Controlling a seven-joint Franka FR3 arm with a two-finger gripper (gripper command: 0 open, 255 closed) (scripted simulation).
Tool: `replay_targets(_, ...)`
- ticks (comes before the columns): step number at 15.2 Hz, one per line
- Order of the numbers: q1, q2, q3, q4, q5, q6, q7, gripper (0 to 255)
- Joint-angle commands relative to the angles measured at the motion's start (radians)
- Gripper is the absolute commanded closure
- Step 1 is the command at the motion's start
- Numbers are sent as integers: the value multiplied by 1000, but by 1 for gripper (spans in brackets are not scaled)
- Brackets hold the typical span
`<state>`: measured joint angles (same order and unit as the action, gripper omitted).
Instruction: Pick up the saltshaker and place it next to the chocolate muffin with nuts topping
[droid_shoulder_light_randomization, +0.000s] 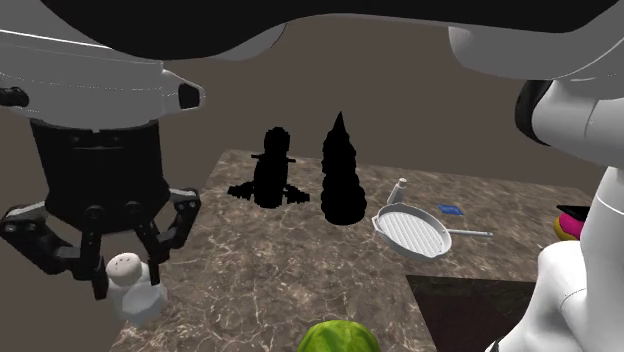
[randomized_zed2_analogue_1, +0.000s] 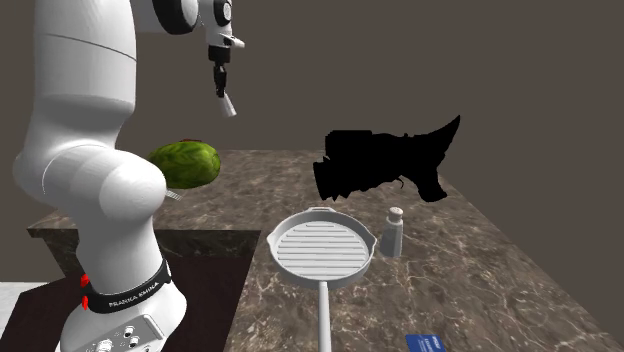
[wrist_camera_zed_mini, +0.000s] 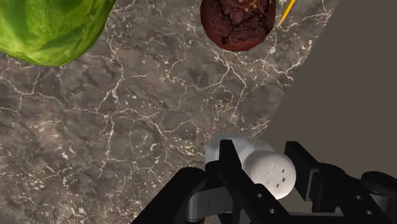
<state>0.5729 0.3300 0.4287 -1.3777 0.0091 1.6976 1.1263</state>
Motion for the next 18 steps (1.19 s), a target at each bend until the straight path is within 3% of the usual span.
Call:
replay_targets(1, 41, 42, 10, 56, -21, -12, 49, 255)
replay_targets(8, 213, 206, 31, 293, -100, -76, 208, 255)
replay_targets(18, 184, 178, 29, 111, -89, 76, 197, 255)
